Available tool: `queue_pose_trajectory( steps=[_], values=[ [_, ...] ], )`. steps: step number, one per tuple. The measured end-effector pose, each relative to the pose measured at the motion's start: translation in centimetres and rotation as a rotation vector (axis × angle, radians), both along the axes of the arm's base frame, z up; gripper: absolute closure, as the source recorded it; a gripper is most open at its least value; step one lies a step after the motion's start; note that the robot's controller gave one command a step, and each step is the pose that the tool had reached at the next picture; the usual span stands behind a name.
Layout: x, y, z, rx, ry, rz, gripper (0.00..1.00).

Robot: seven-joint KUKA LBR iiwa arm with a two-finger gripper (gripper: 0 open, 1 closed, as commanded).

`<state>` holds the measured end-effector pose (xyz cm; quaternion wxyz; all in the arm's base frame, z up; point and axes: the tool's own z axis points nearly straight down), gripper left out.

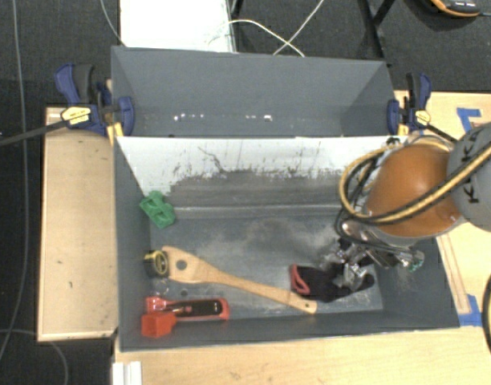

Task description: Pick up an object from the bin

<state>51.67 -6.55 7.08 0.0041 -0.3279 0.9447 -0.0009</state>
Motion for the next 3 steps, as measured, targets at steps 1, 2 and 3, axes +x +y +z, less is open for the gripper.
queue_pose_trajectory(
  steps=[1,2,3],
  values=[
    [-0.2,0.0,0.0,0.0,0.002,-0.014,1.0],
    [-0.4,0.1,2.4,0.002,0.007,-0.016,1.0],
    [-0.2,0.0,5.2,0.001,-0.002,-0.018,1.0]
  ],
)
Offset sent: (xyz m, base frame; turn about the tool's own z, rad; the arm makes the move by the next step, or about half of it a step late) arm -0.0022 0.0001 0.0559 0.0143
